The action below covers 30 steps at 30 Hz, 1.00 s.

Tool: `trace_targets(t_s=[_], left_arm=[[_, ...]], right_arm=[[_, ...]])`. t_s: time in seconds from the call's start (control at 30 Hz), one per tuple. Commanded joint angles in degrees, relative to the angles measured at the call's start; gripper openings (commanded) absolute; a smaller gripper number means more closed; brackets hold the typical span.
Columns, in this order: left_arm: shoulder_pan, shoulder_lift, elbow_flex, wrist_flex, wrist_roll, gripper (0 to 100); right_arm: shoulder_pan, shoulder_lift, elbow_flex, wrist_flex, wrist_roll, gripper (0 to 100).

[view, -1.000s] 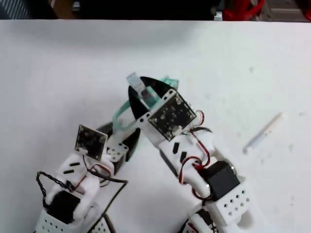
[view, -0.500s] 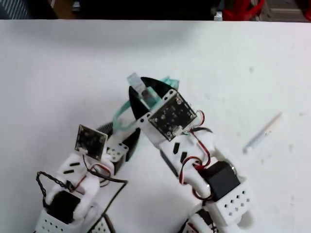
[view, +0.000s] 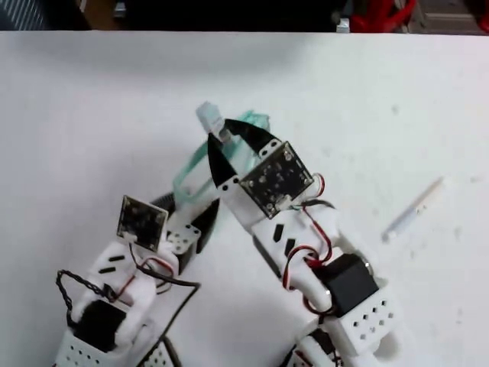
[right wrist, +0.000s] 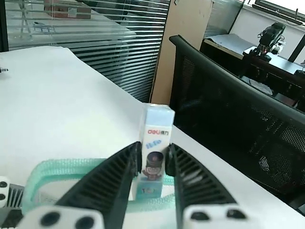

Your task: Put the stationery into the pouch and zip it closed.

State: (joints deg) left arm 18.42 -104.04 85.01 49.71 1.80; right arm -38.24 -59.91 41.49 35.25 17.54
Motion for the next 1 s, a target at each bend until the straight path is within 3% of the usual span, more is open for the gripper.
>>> trace_targets(t_s=[0.0,0.57,0.87,0.97], left_arm=[[0.13,-0.31,-0.53,-1.49,-0.70,19],[0.66,-0.31,-1.05,-0.97,-0.62,22],[0.84,-0.31,-4.22,3.08,-3.43,22],[0.84,-0.31,-4.22,3.08,-3.43,22]], right_arm=[[0.48,-0.75,-0.62,0.04,-0.18,5.5],[-2.33,-0.57,2.02,-3.21,-0.18,5.2],[-2.07,-0.48,3.69,-6.73,0.00,5.2],[-2.15,-0.57,5.71,-6.46,3.43,5.2]])
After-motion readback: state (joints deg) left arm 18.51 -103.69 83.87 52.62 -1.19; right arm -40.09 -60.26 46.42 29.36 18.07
